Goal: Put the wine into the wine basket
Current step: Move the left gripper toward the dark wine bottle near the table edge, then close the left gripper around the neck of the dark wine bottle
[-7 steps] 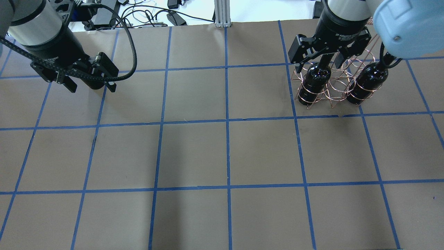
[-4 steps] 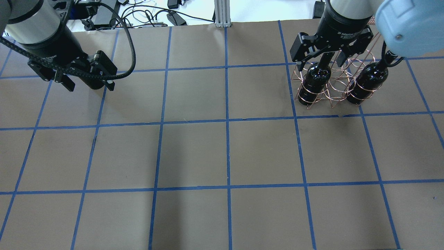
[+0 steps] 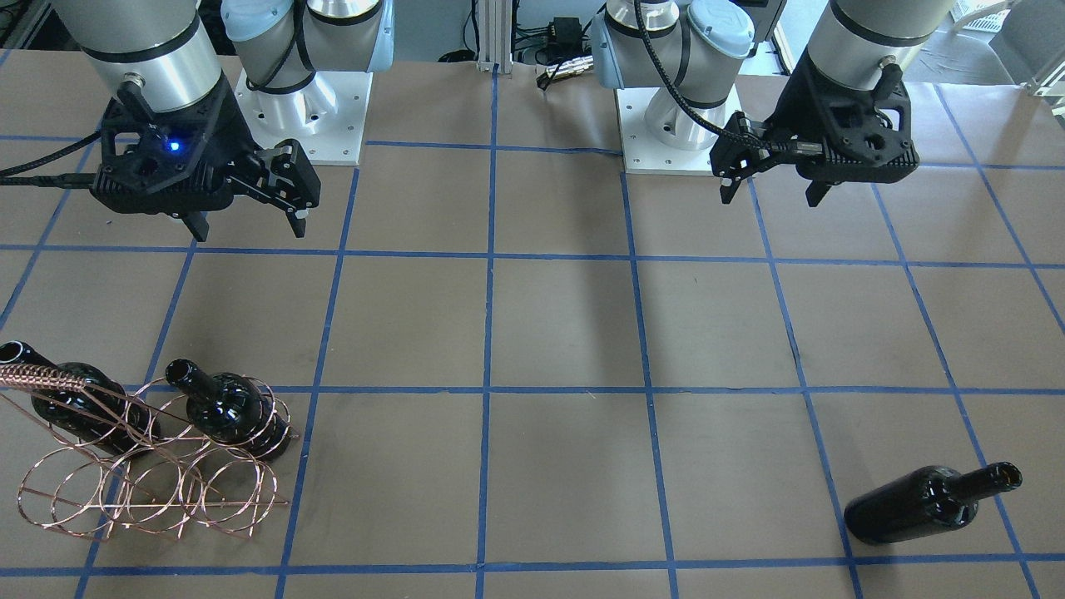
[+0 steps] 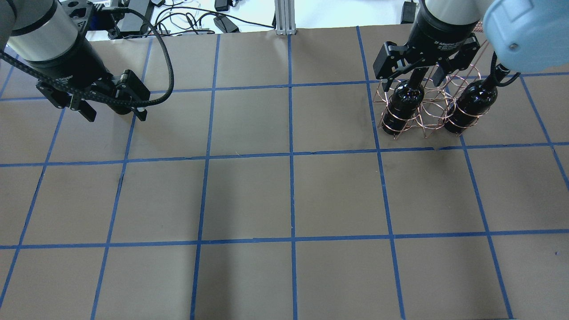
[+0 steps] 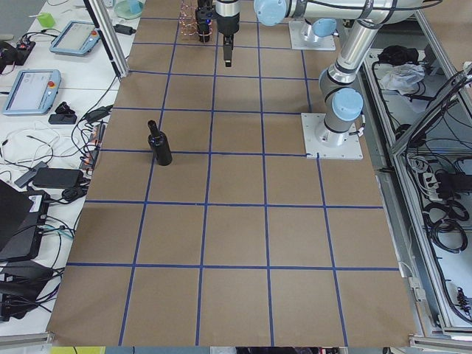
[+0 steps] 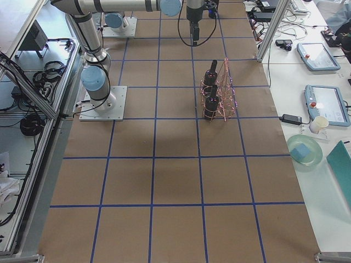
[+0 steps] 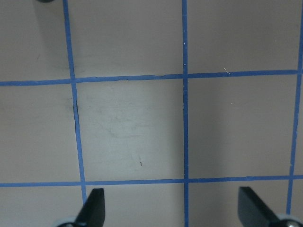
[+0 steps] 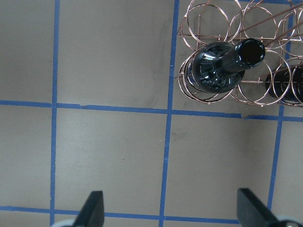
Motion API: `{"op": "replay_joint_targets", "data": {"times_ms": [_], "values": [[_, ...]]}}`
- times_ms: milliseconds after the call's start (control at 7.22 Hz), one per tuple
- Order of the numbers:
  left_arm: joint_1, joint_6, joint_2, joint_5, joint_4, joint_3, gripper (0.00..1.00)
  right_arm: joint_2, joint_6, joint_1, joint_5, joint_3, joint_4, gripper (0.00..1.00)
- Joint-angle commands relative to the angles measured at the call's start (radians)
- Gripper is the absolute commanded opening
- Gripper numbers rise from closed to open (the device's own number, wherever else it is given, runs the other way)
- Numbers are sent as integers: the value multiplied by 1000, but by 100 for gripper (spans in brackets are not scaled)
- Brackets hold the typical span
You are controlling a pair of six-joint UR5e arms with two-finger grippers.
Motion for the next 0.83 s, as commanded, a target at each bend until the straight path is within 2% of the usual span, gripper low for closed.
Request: {"op": "replay_joint_targets", "data": {"times_ms": [0, 416, 693], "values": [[96, 56, -7, -15, 5, 7, 100, 0, -1, 0, 0, 1, 1, 100], [245, 145, -36, -51, 22, 26, 100, 0, 1, 0, 5, 1, 3, 100], [258, 210, -125, -51, 61, 136, 100, 0, 2, 0, 5, 1, 4, 100]]}}
